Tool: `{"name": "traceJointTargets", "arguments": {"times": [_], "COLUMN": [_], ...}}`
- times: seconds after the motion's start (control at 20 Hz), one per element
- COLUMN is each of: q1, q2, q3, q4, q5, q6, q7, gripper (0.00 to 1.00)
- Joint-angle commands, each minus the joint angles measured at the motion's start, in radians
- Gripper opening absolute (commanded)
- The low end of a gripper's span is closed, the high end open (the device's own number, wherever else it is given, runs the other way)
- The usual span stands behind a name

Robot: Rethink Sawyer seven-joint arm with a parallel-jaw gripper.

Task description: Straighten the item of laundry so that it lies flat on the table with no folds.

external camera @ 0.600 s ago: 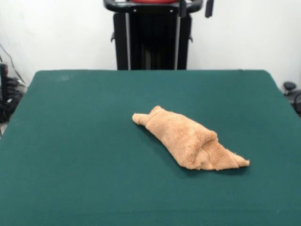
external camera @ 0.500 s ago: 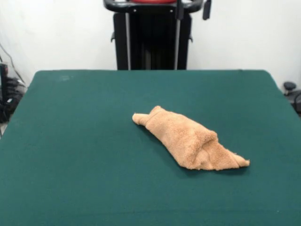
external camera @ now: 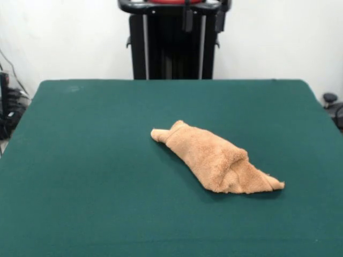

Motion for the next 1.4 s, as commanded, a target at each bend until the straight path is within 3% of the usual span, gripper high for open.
{"name": "traceJointTargets", "arguments": {"times": [0.05,0.35,0.85,1.4], "q1": [0.025,0.028,0.074,0.133], "q2": [0.019,0.029,0.232,0.383], "q3": [-0.042,-0.03,0.06,0.041], "q4": [-0.148,-0.251,-0.407,-0.655], "q5": [-0.007,-0.012,0.02,0.023], "q6": [0.282,0.399,0.257,0.332], "q7": [0.231,0.215,0.216,0.226], "gripper": [1.0,1.0,1.0,1.0]}}
